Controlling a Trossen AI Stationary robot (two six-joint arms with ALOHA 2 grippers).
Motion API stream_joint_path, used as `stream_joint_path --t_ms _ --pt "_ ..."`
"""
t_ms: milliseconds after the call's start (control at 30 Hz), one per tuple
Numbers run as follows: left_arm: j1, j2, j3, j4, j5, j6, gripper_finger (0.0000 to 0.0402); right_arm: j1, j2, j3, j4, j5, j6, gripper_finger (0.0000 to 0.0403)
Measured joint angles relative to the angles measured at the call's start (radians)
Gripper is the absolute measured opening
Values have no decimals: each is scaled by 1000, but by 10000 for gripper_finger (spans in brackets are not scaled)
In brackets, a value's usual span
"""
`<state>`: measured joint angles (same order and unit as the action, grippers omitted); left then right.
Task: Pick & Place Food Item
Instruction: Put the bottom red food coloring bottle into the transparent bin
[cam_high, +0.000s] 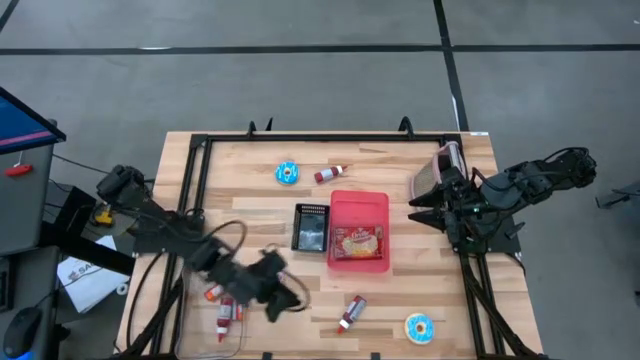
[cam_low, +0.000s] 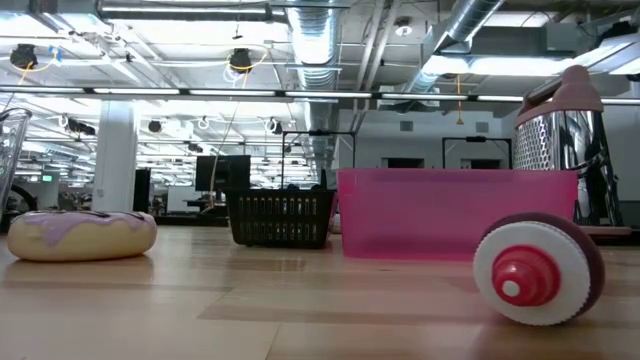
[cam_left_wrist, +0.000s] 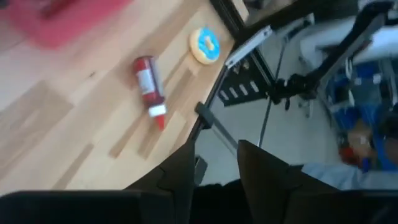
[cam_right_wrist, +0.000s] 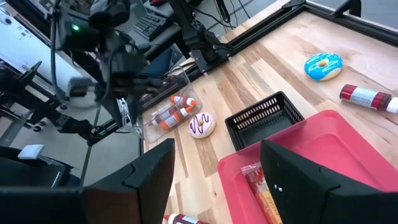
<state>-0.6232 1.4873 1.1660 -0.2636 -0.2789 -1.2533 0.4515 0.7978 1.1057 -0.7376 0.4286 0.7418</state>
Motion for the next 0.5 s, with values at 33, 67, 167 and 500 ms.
stream_joint_path --t_ms 33,67,167,500 --pt "32 28 15 5 62 32 116 0 0 0 0 0 0 228" --pt "57 56 26 0 122 53 115 0 0 0 0 0 0 228" --pt "111 144 58 -2 253 78 115 12 -1 0 1 1 8 228" --pt "174 376 195 -5 287 72 116 87 -1 0 -7 69 40 228"
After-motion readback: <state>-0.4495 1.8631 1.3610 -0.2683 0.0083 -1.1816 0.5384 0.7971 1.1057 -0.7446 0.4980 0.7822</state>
